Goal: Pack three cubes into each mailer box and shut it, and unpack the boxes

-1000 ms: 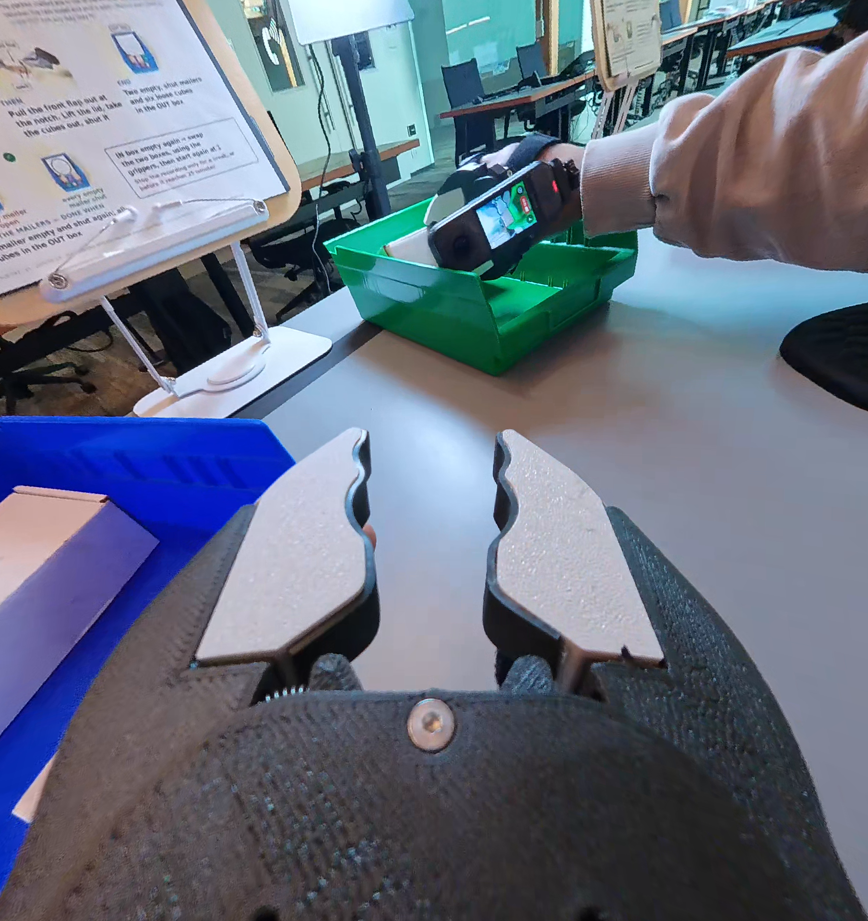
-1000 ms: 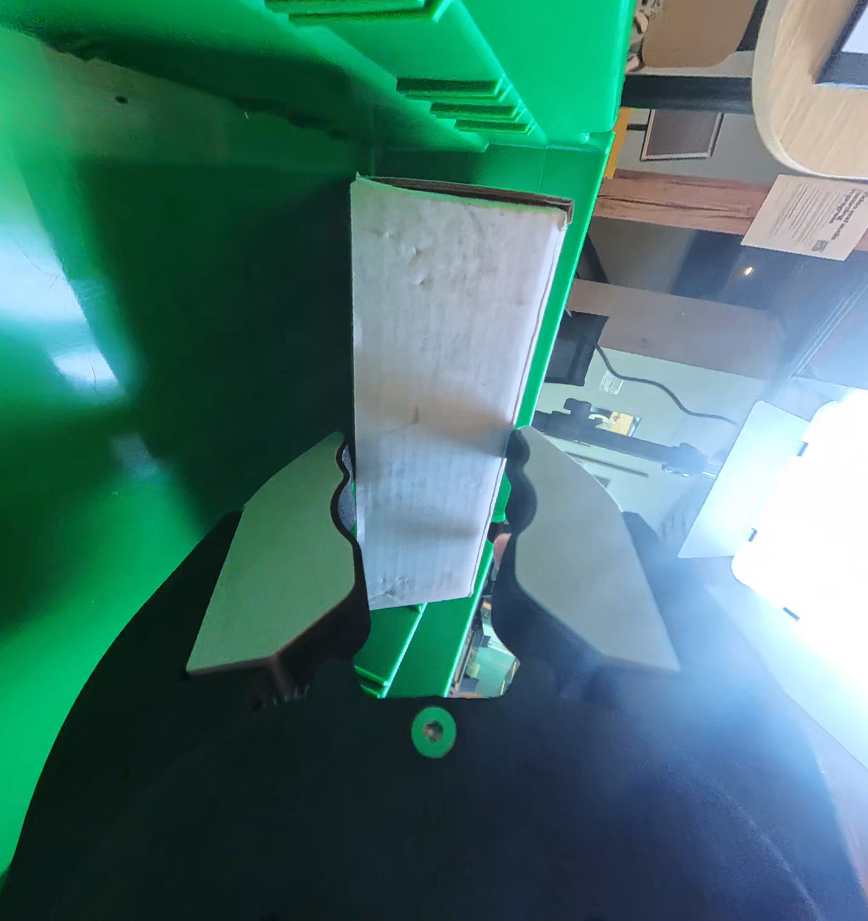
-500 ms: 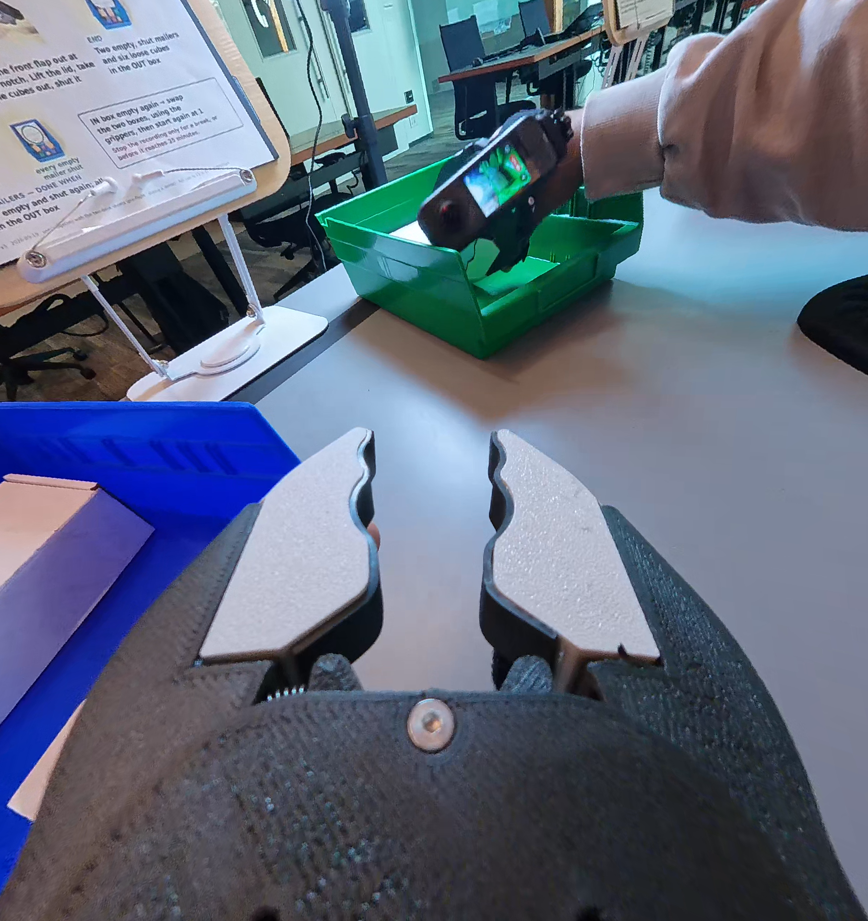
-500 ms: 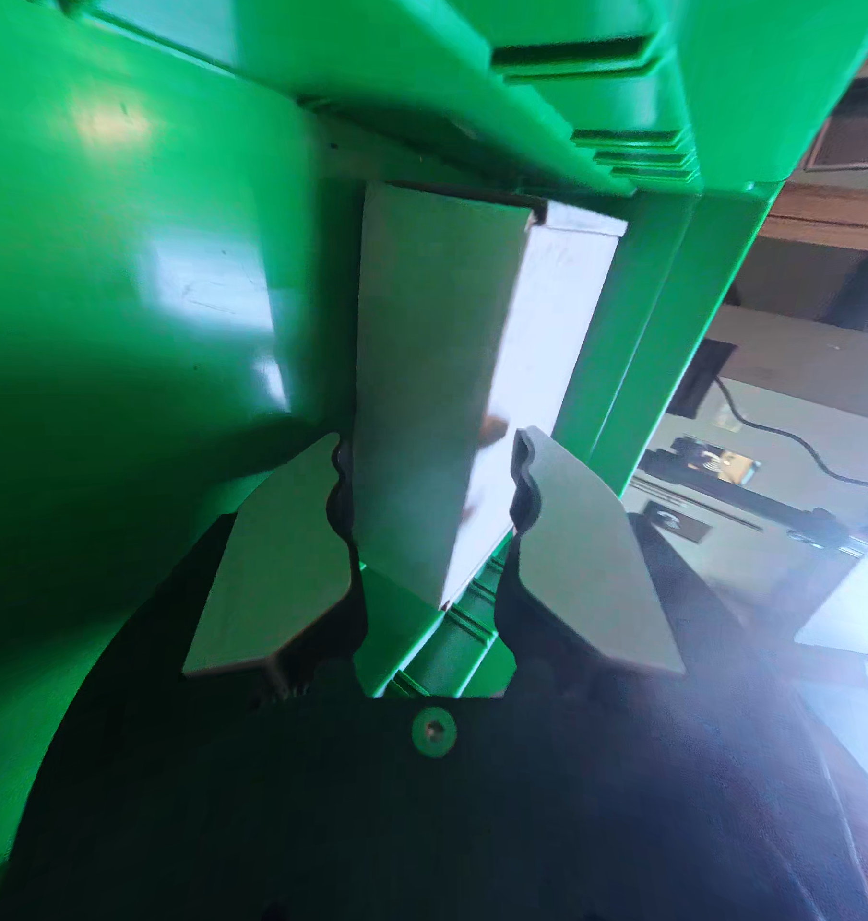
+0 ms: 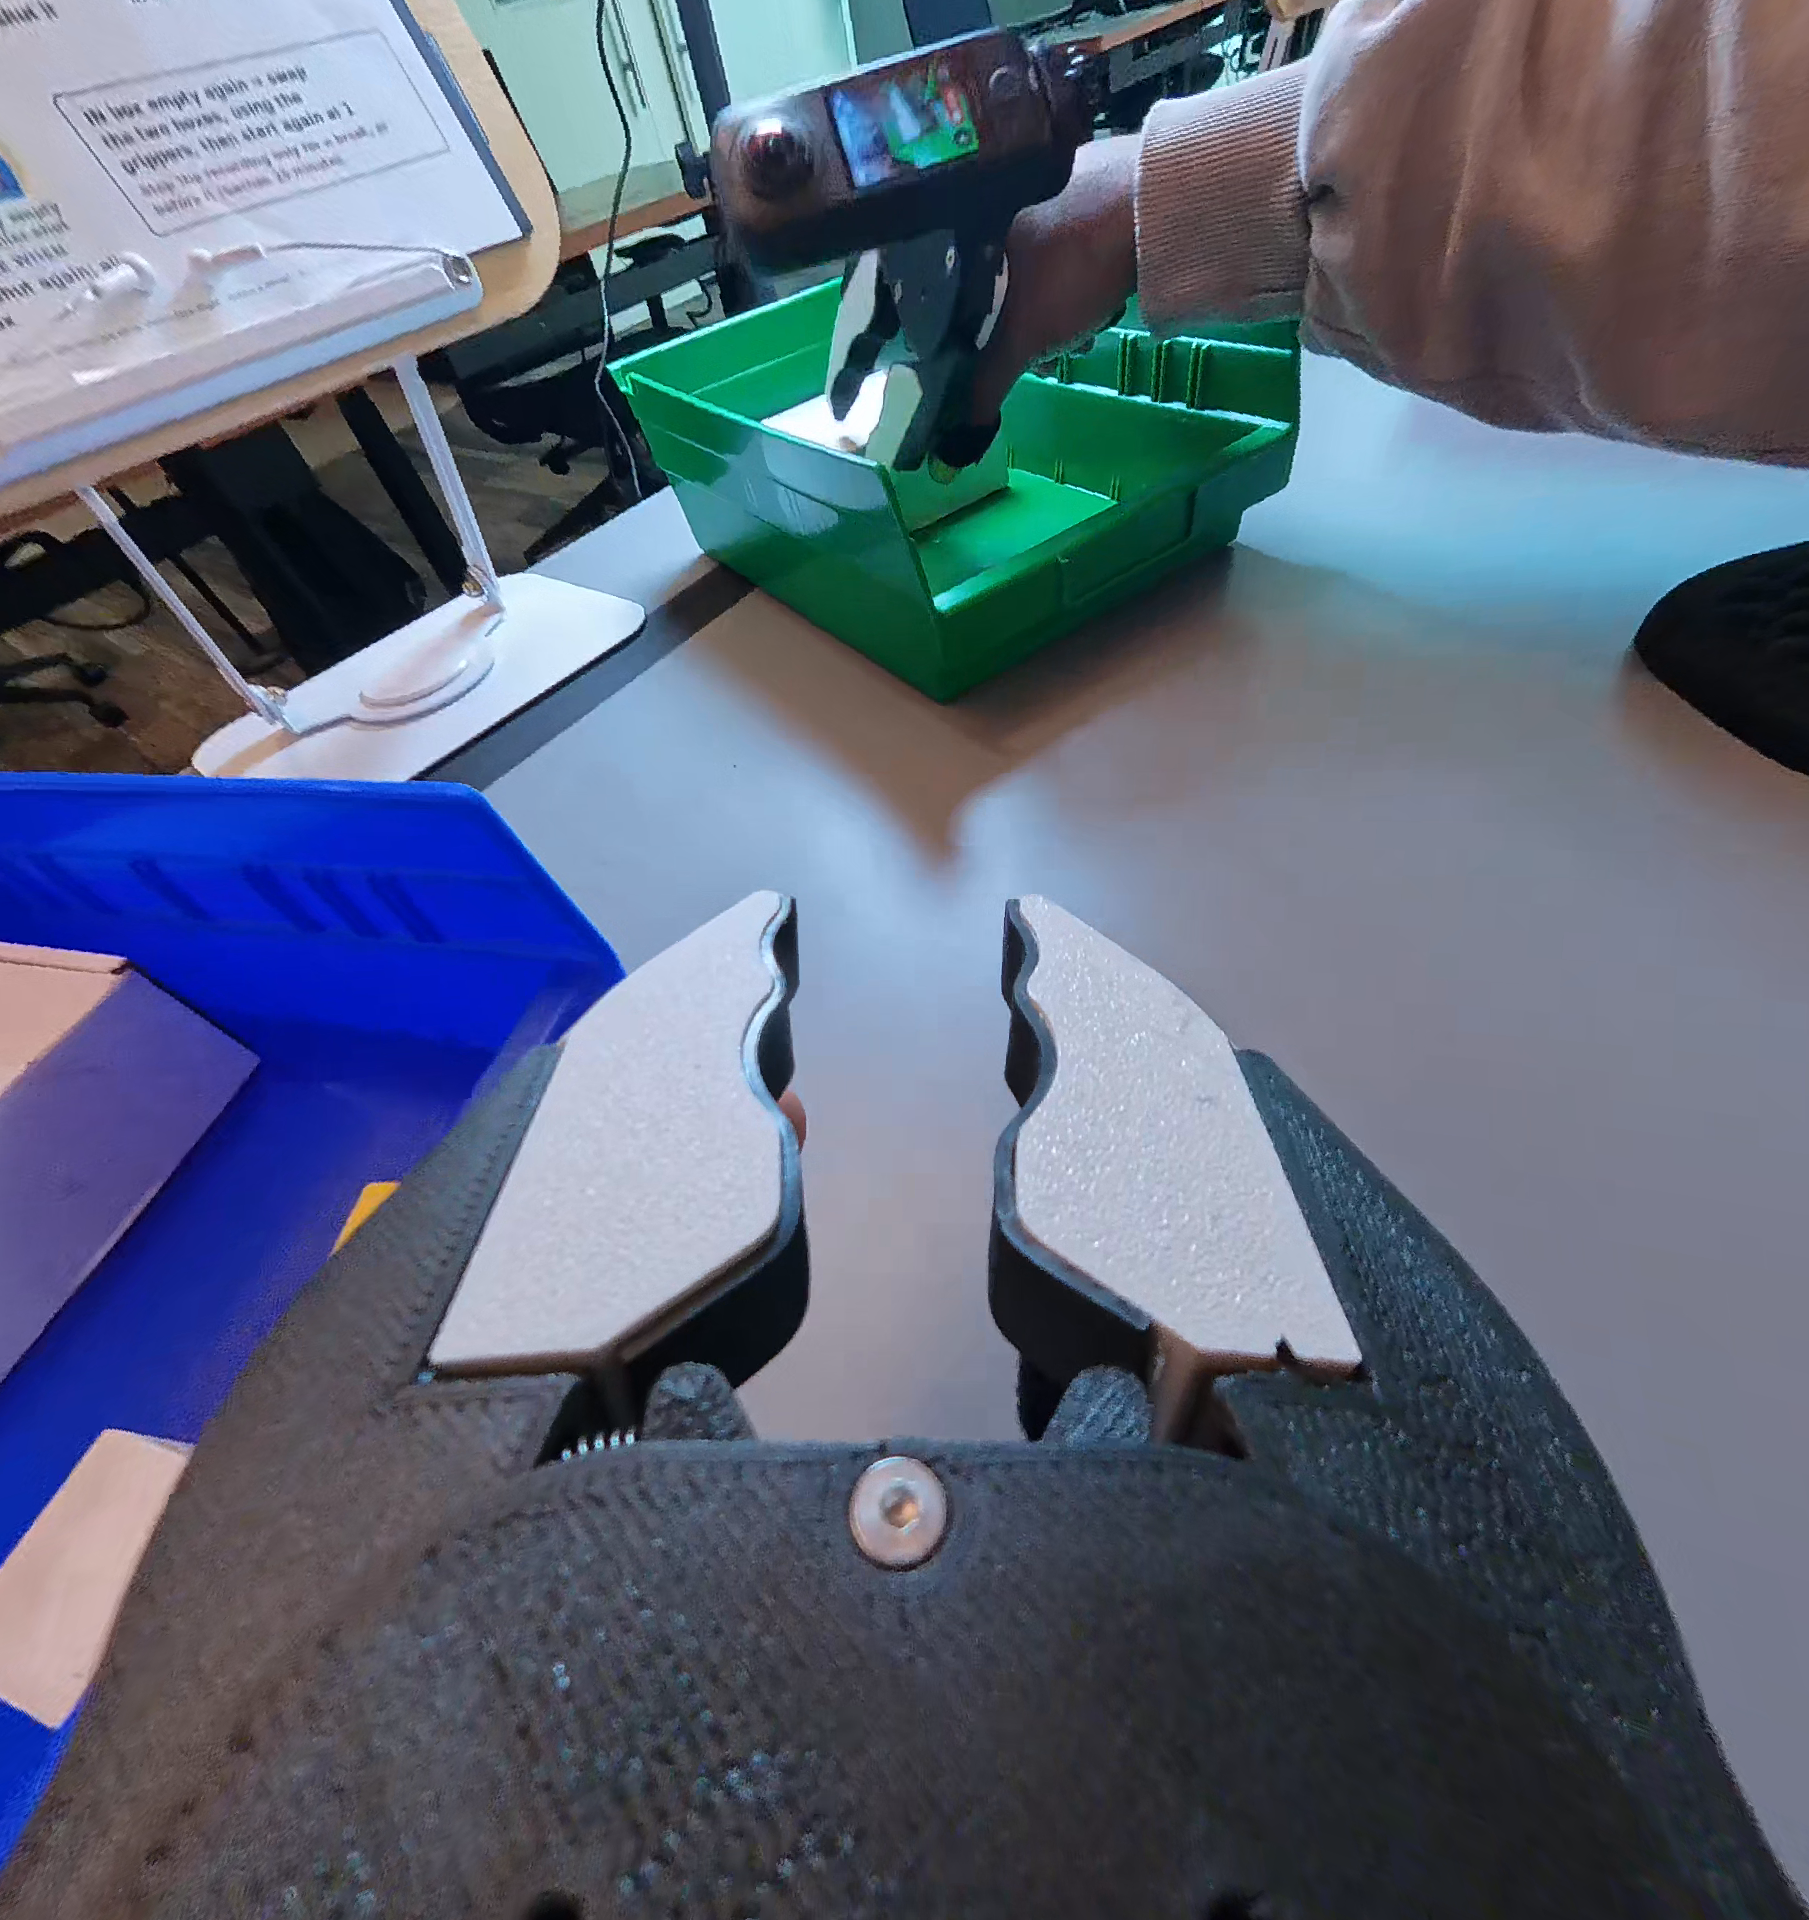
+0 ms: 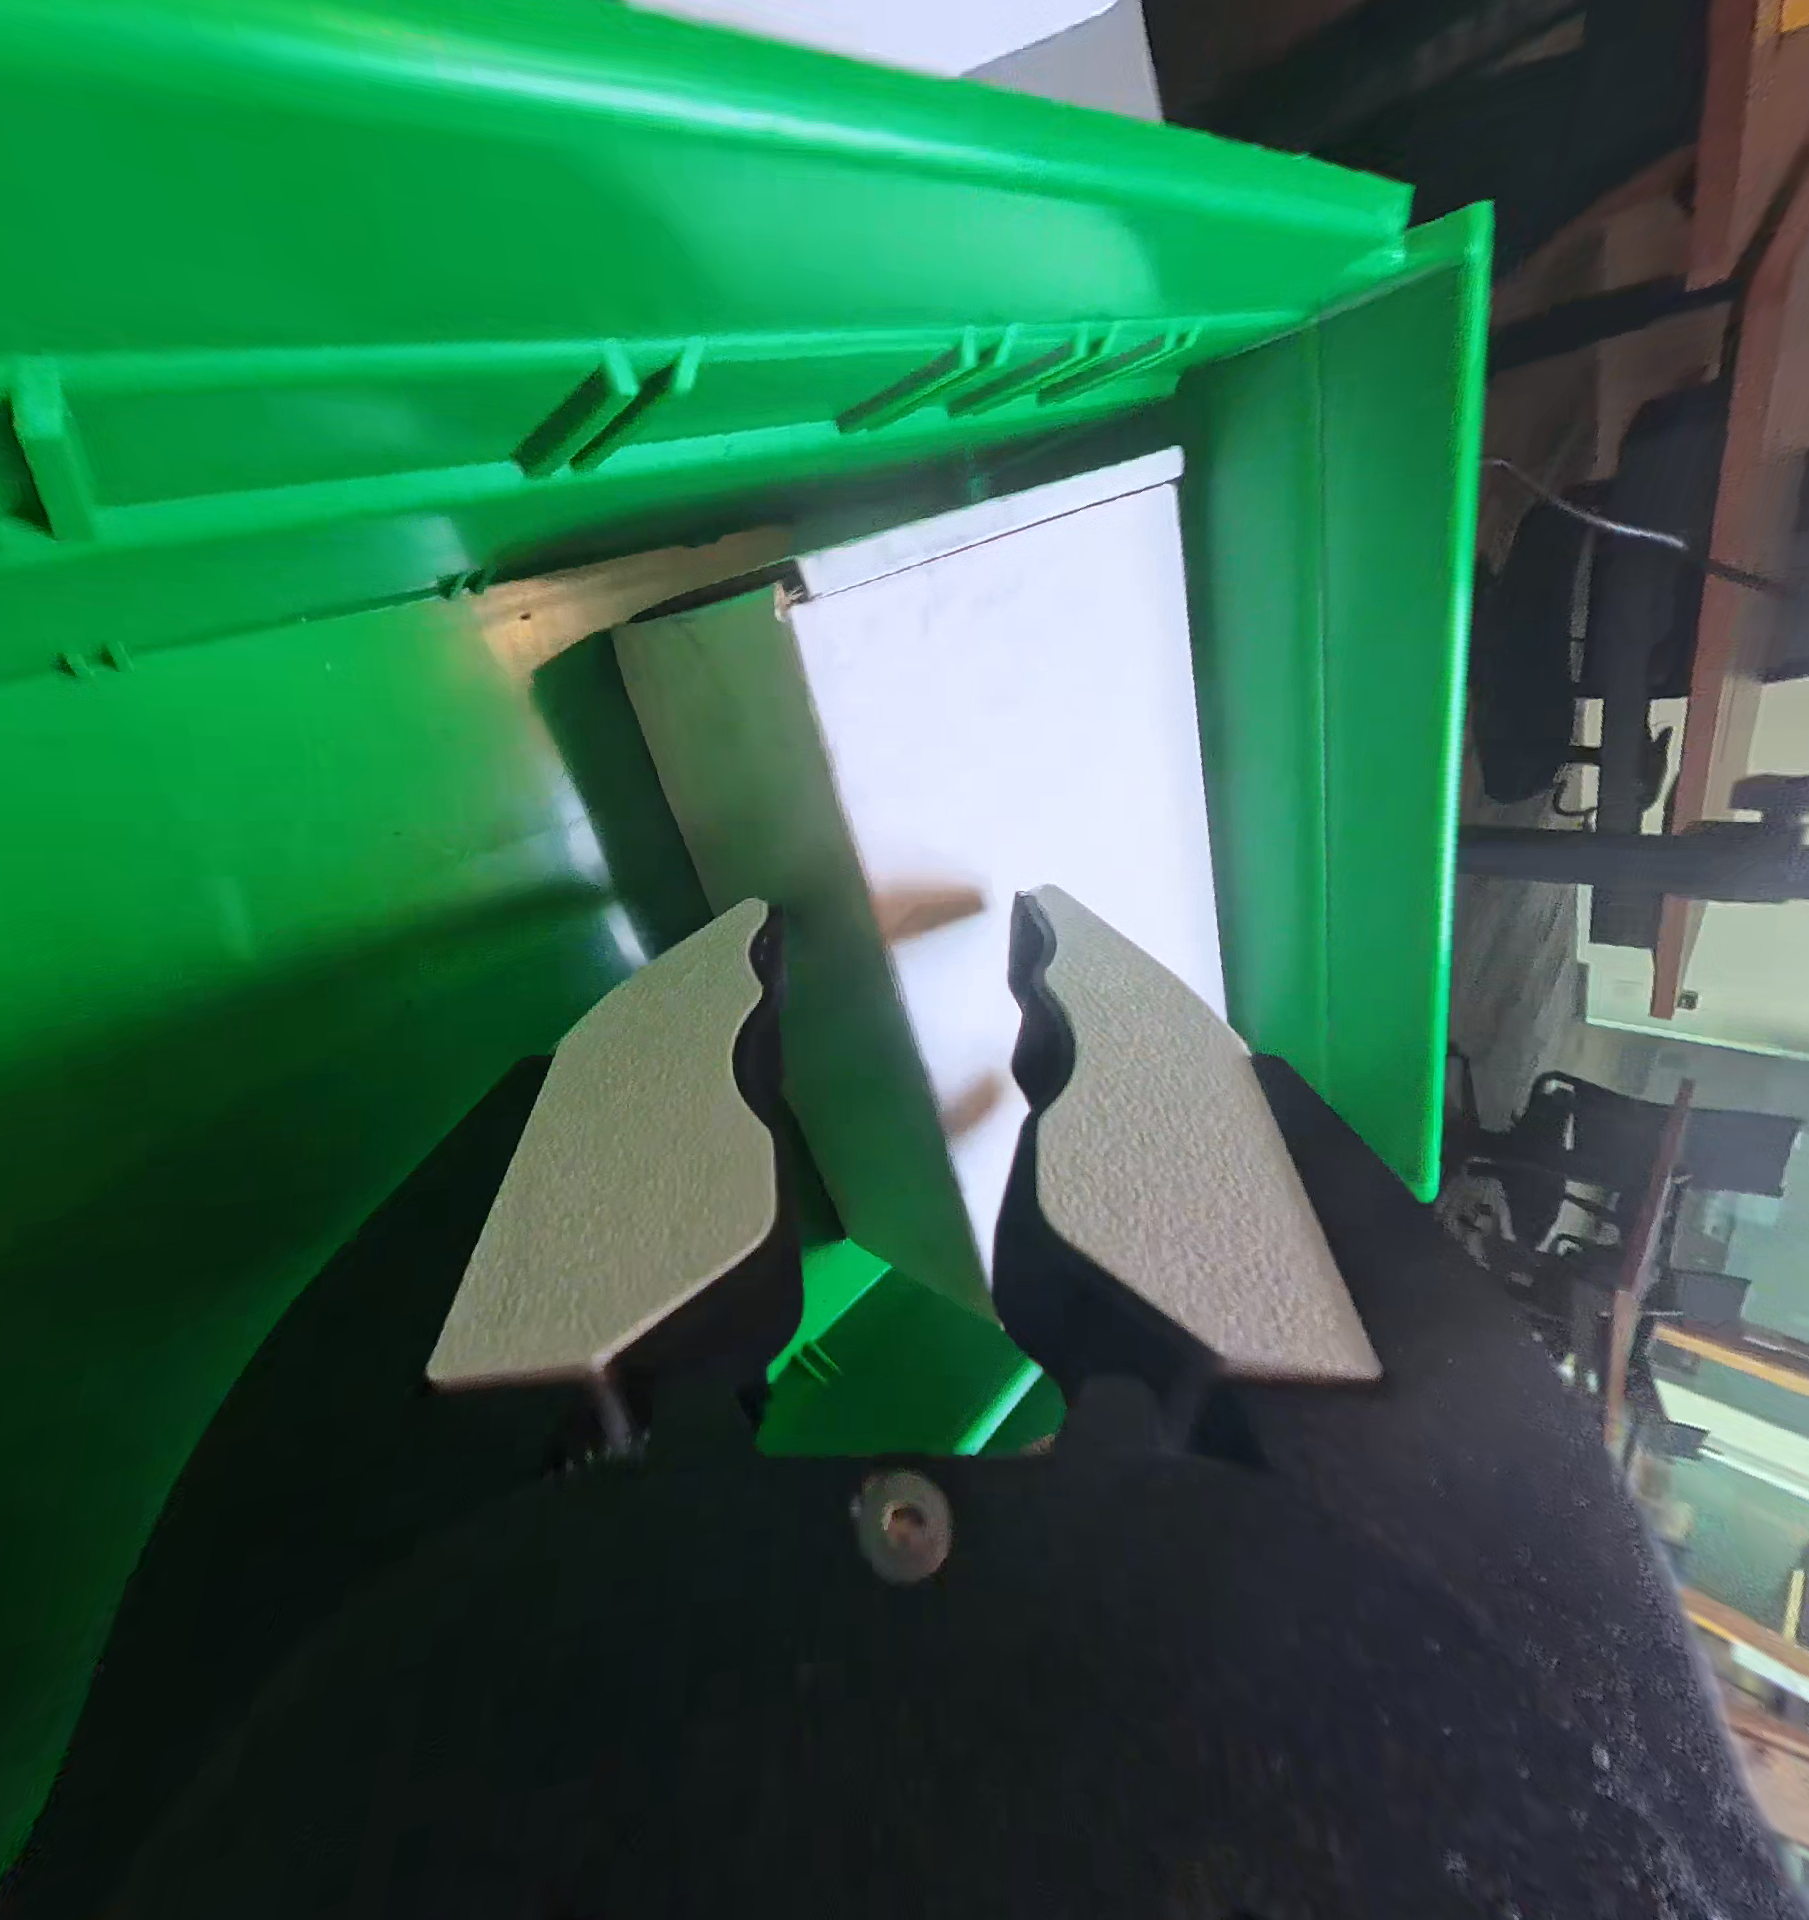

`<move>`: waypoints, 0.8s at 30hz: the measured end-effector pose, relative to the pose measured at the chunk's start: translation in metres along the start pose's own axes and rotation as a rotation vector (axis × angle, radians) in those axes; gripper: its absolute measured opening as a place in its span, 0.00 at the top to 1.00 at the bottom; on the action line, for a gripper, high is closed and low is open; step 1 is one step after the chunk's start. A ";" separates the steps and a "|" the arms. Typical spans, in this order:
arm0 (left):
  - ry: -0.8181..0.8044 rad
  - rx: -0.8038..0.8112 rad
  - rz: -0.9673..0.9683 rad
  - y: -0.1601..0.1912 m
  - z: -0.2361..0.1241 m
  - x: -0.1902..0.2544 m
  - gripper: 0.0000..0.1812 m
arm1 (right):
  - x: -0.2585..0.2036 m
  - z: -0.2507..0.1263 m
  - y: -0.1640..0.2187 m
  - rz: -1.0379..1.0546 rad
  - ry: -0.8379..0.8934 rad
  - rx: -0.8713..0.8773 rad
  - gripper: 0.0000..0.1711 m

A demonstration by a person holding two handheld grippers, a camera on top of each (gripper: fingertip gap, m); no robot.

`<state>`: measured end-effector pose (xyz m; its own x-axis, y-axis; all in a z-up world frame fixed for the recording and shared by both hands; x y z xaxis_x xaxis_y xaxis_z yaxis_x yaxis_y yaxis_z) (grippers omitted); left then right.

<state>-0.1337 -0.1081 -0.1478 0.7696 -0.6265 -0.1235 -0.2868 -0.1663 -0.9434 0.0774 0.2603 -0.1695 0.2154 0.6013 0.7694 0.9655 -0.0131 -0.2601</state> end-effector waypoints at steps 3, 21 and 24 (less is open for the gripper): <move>-0.013 0.006 -0.030 0.000 -0.003 -0.006 0.80 | 0.005 -0.026 -0.007 0.185 -0.038 0.133 0.75; -0.127 -0.563 0.032 -0.030 -0.050 -0.221 0.61 | -0.101 -0.231 0.058 0.533 -0.425 0.734 0.70; -0.058 -0.783 0.025 -0.011 -0.040 -0.257 0.56 | -0.110 -0.226 0.061 0.538 -0.475 0.792 0.72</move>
<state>-0.3513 0.0244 -0.0934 0.7801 -0.5997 -0.1784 -0.6066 -0.6548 -0.4509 0.1457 0.0128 -0.1383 0.3404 0.9231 0.1790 0.3538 0.0506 -0.9340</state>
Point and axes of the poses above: each gripper's, where its closed fingertips meet, z out along the fingers, y out of its underside, x = y × z across the jaws, the point moved 8 cm from there along -z, back along the fingers, and after that the axes turned 9 degrees about y, right-handed, at the moved point
